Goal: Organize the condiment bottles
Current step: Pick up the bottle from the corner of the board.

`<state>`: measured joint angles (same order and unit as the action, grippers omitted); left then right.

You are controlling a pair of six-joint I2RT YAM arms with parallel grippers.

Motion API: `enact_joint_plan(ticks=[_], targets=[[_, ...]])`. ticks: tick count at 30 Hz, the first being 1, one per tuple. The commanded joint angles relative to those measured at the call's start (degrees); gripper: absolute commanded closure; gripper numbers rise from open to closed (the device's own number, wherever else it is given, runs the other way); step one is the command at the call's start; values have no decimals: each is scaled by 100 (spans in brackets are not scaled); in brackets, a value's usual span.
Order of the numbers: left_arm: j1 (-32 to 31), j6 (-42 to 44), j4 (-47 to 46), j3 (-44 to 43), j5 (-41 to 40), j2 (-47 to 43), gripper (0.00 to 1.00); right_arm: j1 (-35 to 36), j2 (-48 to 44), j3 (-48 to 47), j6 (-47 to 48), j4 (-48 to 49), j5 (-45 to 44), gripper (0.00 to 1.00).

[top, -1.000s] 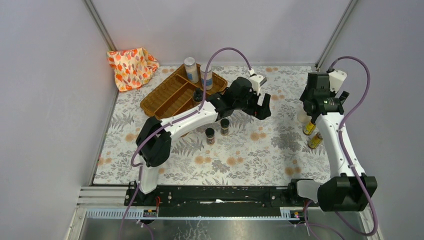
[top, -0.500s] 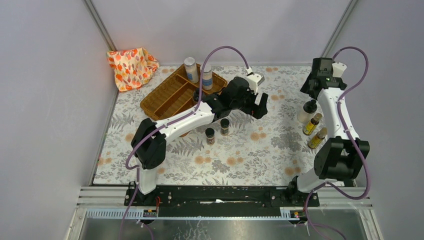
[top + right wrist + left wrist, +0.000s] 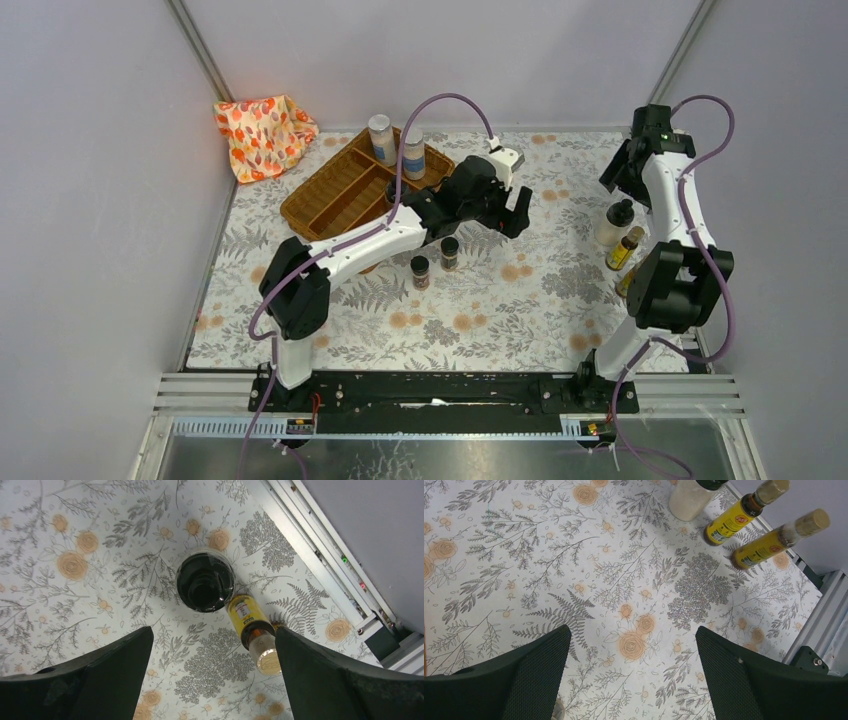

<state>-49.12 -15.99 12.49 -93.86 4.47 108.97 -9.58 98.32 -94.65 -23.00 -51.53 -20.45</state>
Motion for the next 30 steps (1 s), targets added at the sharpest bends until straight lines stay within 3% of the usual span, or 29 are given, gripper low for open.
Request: enact_joint_plan(ticks=[1,21,30], targets=[[10,-60,-203,153,-182,-261,1,-76,143,-199,-27,-361,334,0],[13,-38,-142,253,-252,-252,1,-286,698,175,-69,0,714,1],[9,-3,-116,269,-261,-203,1,-444,893,186,-15,215,899,9]])
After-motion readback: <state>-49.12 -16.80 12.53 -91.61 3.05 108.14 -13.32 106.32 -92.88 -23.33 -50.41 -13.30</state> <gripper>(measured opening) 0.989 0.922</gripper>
